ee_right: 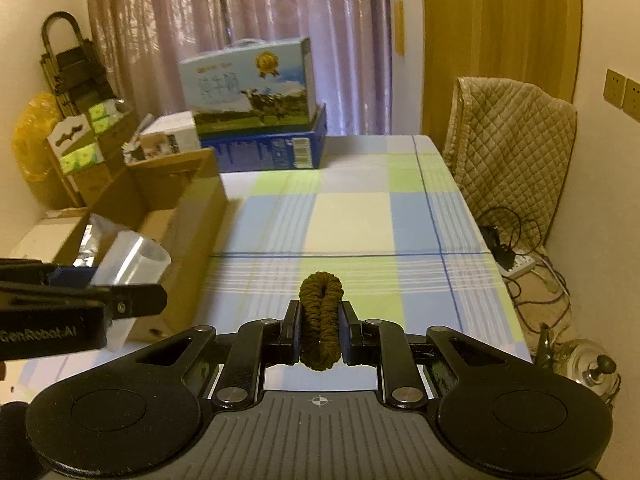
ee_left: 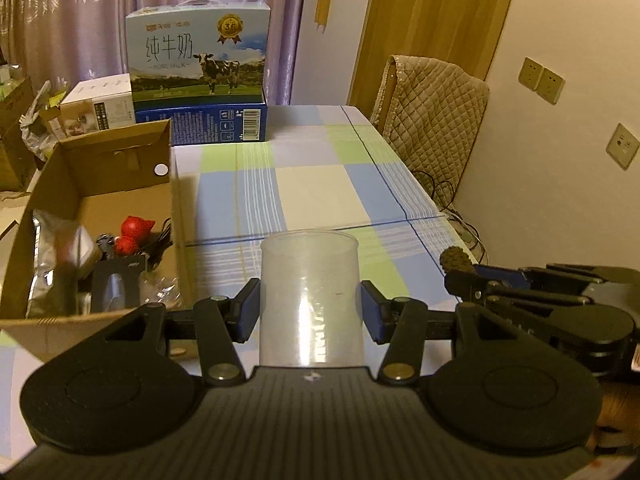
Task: Organize objects
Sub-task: 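Carry the clear cup and brown hair tie over the cardboard box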
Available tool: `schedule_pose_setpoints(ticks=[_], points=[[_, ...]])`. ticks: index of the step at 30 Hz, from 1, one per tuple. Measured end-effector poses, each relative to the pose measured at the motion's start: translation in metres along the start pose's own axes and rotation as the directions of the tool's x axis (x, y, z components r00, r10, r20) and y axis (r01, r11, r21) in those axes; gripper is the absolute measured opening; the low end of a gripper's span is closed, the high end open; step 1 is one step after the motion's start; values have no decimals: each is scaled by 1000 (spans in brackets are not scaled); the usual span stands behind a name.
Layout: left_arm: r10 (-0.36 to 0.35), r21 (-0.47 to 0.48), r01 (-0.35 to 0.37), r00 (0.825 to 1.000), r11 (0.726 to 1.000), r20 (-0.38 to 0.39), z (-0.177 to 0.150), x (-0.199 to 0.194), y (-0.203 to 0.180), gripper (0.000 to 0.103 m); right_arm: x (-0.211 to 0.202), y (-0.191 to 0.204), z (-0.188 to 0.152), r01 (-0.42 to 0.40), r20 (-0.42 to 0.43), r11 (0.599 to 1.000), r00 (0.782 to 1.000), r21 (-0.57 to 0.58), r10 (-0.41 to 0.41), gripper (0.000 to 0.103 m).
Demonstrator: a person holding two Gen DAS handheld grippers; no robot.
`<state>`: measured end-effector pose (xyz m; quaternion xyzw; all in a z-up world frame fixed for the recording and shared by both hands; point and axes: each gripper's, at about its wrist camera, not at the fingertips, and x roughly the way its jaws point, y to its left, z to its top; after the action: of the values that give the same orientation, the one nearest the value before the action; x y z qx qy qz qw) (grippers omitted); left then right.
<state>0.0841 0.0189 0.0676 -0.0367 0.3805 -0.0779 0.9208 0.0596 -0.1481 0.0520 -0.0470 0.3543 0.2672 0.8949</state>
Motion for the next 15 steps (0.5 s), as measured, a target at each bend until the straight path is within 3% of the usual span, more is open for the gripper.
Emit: schedule_pose_setpoints(ticks=[15], points=[[86,-10,-86,996,996,15,-51,-61,41,47,-13,65,-19,-124,8,990,992,-65,125,15]])
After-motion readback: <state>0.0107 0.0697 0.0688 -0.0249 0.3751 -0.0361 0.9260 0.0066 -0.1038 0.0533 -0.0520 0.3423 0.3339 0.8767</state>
